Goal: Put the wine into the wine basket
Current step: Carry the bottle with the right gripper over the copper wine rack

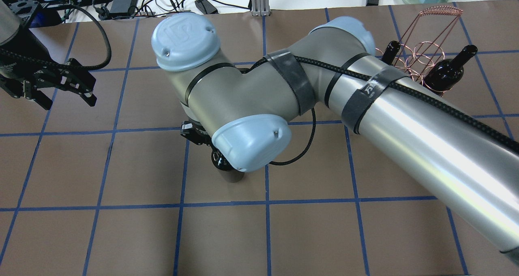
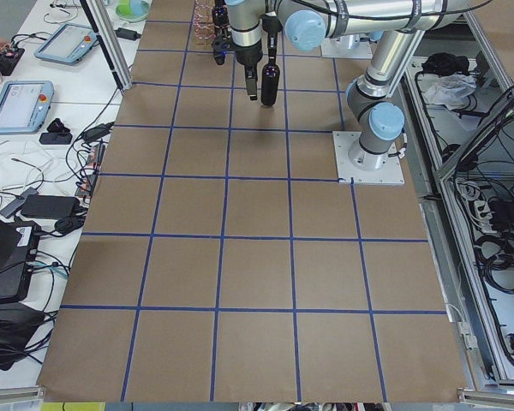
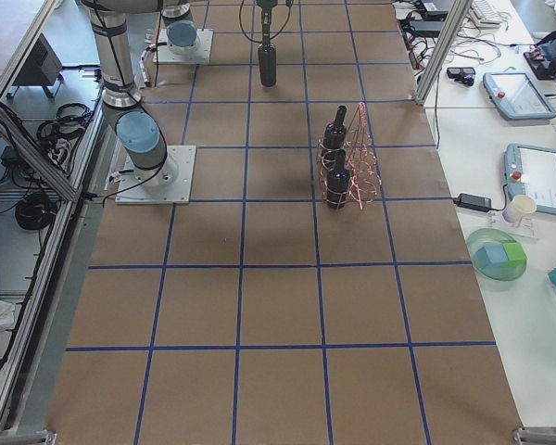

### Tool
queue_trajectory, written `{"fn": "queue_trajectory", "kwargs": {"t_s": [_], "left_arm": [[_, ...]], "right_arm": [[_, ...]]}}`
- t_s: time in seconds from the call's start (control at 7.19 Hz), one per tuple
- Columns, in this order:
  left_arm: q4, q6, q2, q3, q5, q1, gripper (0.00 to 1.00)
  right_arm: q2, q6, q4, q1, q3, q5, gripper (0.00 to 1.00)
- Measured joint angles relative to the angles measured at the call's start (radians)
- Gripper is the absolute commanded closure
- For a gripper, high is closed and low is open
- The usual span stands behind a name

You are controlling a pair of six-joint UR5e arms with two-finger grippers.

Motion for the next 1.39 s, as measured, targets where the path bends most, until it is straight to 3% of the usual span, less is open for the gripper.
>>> {"fn": "queue_trajectory", "kwargs": {"t_s": [0.42, 1.11, 1.39], "left_arm": [[0.009, -0.038, 0.008, 0.011, -0.011, -0.042, 0.0], [0.097, -0.338, 0.005, 0.015, -0.003, -0.326, 0.0], [0.131, -0.348, 0.002, 0.006, -0.008, -0.36, 0.0]], "right_arm": [[-0.1, -0.307, 0.083, -0.229, -0.031, -0.002, 1.0], [-0.23, -0.898, 0.309, -0.651, -0.101, -0.068, 1.0], [-0.24, -1.092, 0.35, -0.792, -0.139, -0.096, 1.0]]}}
